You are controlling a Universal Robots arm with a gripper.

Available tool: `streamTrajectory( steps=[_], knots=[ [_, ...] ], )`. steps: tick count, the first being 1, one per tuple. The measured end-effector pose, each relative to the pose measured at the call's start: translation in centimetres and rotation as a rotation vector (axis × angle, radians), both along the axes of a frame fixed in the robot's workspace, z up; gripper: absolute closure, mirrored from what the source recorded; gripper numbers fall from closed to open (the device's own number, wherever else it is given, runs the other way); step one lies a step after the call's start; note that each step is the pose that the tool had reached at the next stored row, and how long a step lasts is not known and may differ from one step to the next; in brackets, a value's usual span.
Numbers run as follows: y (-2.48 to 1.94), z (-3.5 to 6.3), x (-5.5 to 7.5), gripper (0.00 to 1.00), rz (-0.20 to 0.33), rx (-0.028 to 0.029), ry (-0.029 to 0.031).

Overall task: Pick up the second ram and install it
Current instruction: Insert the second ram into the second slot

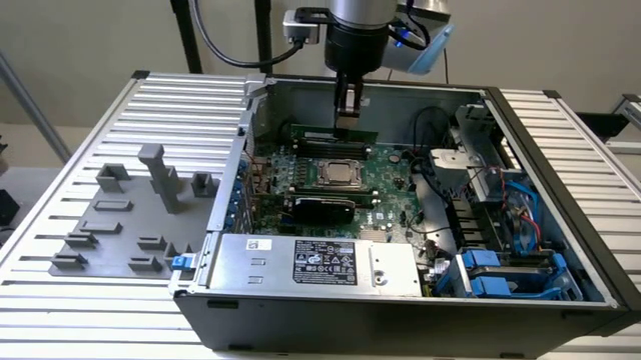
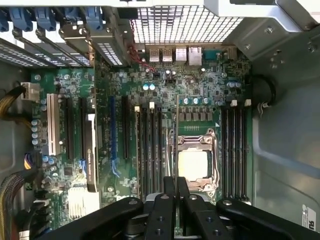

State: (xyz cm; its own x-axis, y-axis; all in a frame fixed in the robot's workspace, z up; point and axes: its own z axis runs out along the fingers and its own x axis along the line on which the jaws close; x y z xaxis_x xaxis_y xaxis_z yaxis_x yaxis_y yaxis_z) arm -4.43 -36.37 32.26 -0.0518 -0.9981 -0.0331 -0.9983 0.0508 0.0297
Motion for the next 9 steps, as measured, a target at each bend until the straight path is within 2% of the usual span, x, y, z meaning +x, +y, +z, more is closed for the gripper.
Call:
streamTrajectory(
  steps=[9],
  knots=[
    [-0.13,-1.58,0.3,1.0,0.0,-0.0018,-0.0096]
  ],
)
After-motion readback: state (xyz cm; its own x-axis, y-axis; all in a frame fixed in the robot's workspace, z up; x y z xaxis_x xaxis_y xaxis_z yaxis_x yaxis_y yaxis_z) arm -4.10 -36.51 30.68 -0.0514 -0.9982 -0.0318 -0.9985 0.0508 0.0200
